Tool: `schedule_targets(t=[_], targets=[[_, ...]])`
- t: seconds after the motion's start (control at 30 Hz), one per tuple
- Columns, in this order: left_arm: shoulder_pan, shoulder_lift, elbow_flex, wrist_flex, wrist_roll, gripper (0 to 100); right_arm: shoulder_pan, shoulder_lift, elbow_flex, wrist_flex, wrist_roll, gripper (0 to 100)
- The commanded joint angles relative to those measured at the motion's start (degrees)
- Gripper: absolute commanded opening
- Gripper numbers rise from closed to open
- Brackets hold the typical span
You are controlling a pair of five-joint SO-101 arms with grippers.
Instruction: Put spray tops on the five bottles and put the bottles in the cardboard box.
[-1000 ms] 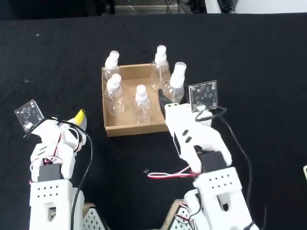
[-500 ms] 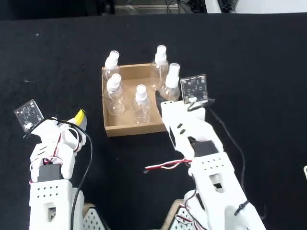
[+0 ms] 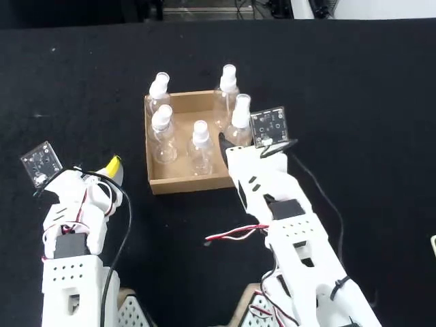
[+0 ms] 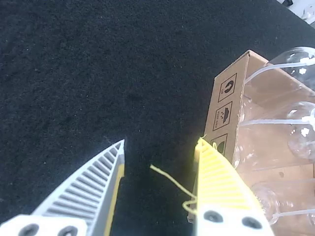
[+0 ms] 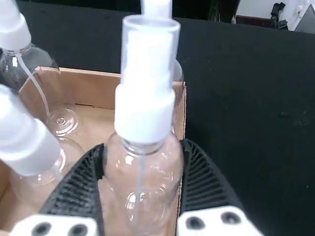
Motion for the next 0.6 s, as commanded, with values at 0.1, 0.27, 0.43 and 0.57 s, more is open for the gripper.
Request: schedule_targets(t=[0.1, 0.27, 0.43, 0.57], targets=[[-0.57, -0.70, -0.31, -1.05, 0.18, 21, -0.44, 0.22, -0.40, -0.53, 0.88, 11.6], [-0.57, -0.70, -0.31, -1.05, 0.18, 21, -0.53, 0.13, -0.75, 0.97, 0.62, 15.2], [-0.57, -0.70, -0.31, -1.05, 0.18, 21, -2.64, 0.13, -0.40, 0.97, 0.88, 15.3], [-0.57, -0.70, -0.31, -1.05, 0.18, 21, -3.60, 0.13, -0.40, 1.05, 0.88, 15.5]])
